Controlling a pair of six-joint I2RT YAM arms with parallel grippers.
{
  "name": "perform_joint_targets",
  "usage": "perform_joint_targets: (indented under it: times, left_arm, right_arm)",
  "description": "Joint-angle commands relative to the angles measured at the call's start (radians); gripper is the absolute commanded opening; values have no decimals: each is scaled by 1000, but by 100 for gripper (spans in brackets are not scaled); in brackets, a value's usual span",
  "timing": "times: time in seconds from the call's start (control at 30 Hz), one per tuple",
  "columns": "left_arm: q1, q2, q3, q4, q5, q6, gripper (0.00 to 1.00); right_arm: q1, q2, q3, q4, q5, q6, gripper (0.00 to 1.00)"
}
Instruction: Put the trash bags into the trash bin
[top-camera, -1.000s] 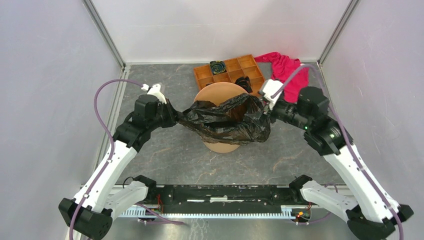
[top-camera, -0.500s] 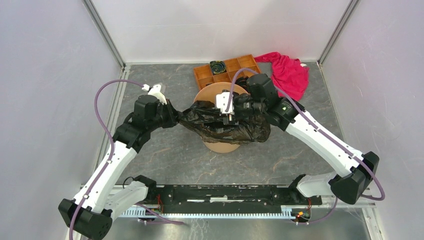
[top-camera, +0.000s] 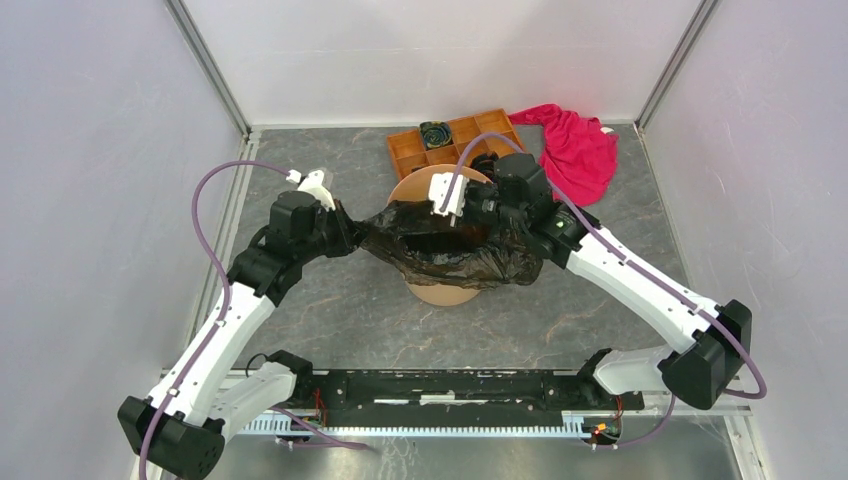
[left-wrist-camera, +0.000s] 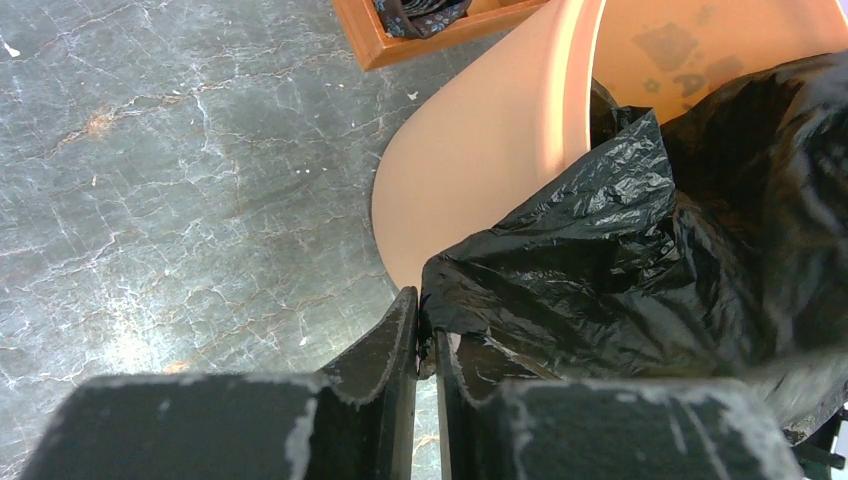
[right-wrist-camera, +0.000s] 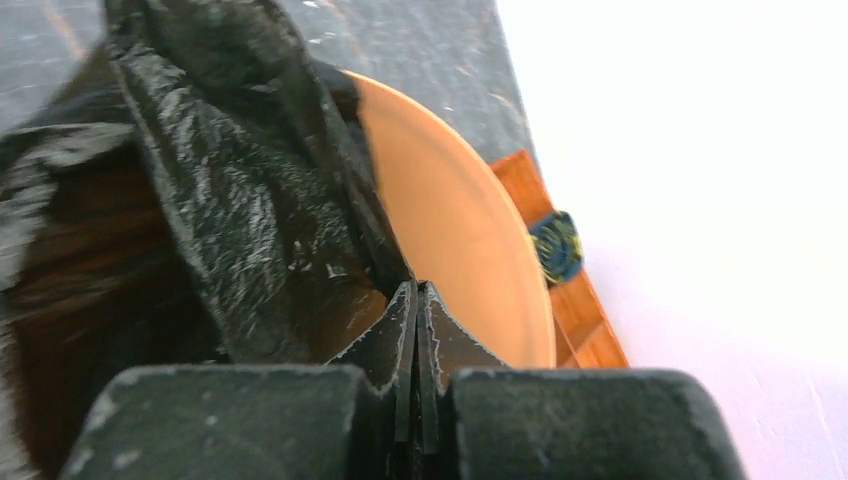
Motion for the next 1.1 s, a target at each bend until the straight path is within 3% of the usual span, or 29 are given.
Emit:
perform_joint_targets:
  times: [0.0,0.23,0.57,0.9,1.07]
  left_arm:
    - [5,-17,3,23,11,3,17]
    - [5,-9,16,42,65,22,17]
    - [6,92,79,83,92,95,16]
    - [7,185,54,112,84,54,14]
    - [7,181,-30,173,170,-9,12]
  right_arm:
    - [-19,-22,-30,232,208,130,0]
    - [-108,58,5,355,210,232,0]
    - [-204,276,230,258,101,204,0]
    - [-317,346,238,207,-93,196,0]
    - [-352,357,220,177,-143,267,0]
